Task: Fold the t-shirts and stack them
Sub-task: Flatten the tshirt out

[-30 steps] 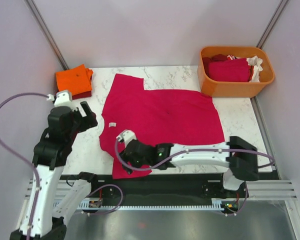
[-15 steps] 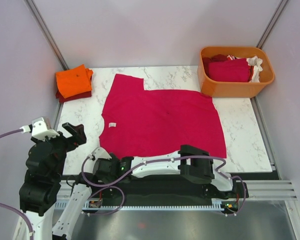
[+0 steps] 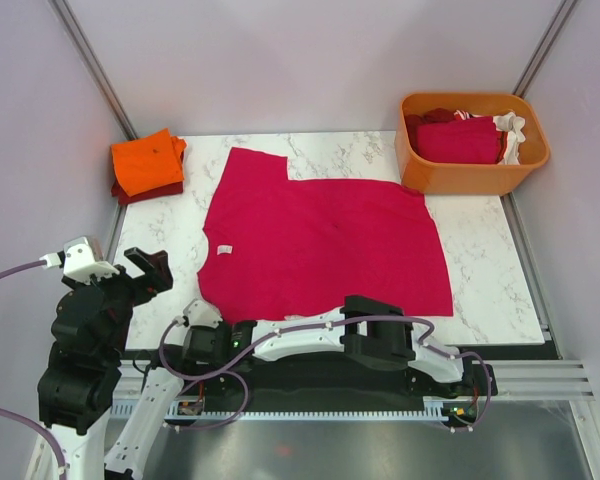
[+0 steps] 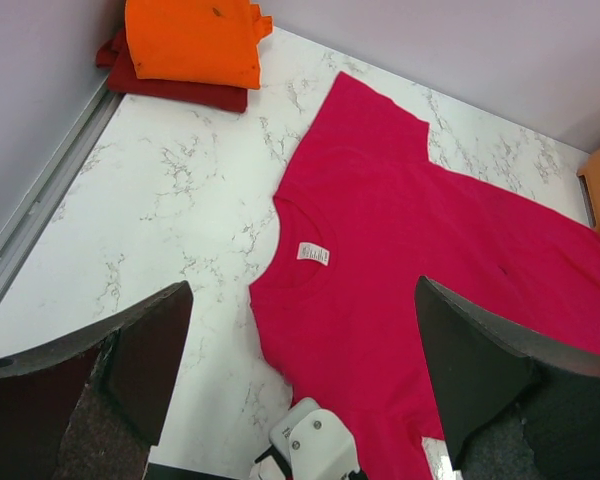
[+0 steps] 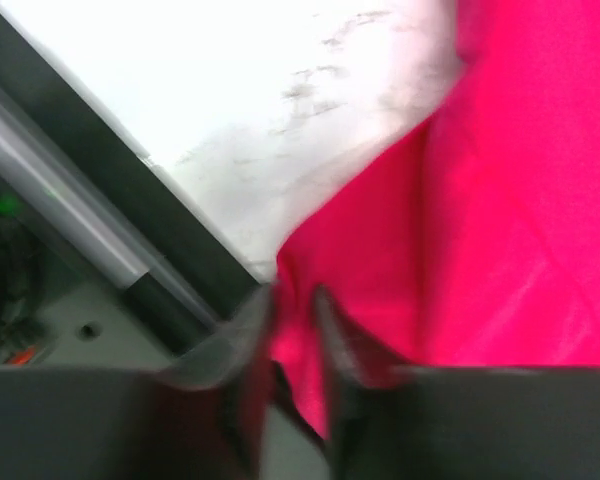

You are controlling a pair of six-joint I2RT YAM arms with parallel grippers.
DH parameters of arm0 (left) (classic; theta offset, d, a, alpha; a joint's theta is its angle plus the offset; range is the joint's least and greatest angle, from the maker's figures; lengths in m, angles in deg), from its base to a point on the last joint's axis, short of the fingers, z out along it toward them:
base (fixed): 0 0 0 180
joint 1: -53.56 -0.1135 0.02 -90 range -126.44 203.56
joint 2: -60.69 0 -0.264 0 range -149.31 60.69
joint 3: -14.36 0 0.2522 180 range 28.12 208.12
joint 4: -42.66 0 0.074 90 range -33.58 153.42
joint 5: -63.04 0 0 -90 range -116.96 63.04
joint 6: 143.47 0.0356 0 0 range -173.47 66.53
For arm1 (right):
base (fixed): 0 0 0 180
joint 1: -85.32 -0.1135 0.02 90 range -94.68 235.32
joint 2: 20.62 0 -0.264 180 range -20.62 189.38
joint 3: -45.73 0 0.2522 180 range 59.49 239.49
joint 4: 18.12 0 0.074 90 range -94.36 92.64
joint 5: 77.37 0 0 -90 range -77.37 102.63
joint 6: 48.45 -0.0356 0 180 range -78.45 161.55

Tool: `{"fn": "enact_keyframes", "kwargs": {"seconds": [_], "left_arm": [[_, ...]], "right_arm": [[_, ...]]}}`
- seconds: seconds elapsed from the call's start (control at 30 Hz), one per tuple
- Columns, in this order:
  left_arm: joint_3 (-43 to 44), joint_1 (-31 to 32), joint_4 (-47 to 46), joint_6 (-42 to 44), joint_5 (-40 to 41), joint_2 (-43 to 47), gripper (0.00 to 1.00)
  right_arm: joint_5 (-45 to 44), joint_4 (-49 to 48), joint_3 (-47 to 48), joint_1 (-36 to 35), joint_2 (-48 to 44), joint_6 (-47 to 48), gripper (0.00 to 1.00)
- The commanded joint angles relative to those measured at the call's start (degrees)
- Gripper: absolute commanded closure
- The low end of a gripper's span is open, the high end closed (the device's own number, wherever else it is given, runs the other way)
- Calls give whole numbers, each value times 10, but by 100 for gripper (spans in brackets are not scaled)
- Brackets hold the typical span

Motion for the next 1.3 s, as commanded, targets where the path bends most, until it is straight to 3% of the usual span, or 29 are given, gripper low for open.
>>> {"fn": "enact_keyframes", "kwargs": {"seconds": [0.0,0.1,0.3,0.33,0.37,0.47,0.6,0.67,0.7,0.73,0.77,0.9,1.0,1.03,1.07,1.17,1.27], "left_arm": [[-2,1,4,-4,3,5,0],[0,1,5,-4,0,1,0],[31,0,15,-11,-18,-18,0],[41,0,21,-13,-20,-21,0],[45,1,26,-14,-23,-26,0],[61,1,44,-20,-25,-30,1],[68,1,53,-23,-27,-25,1],[69,1,61,-25,-29,-28,1],[70,0,63,-25,-32,-30,1],[70,0,69,-28,-33,-31,1],[69,0,71,-29,-34,-34,1],[63,0,91,-25,-76,-49,6],[21,0,148,-32,-138,-111,10],[-23,1,158,-39,-155,-125,12],[-36,1,151,-44,-210,-126,14],[-28,1,161,-78,-253,-121,17],[-83,0,187,-93,-314,-140,18]], "right_arm": [[16,22,1,-5,37,-15,81],[18,11,4,-6,15,-11,99],[47,-39,-2,3,-78,35,100],[68,-52,-10,6,-93,42,97],[80,-78,-20,8,-122,52,85],[159,-142,-79,20,-175,63,68],[236,-209,-164,40,-220,56,72],[249,-207,-172,47,-226,58,53],[249,-202,-174,50,-226,62,36],[248,-198,-175,50,-229,64,12],[248,-191,-178,50,-232,66,7],[158,-159,-220,61,-276,49,2],[145,-155,-308,147,-354,-21,2],[144,-153,-334,207,-405,-46,2],[128,-135,-358,237,-434,-53,2],[-23,-53,-422,318,-548,-74,2],[-98,7,-477,397,-651,-102,2]]}}
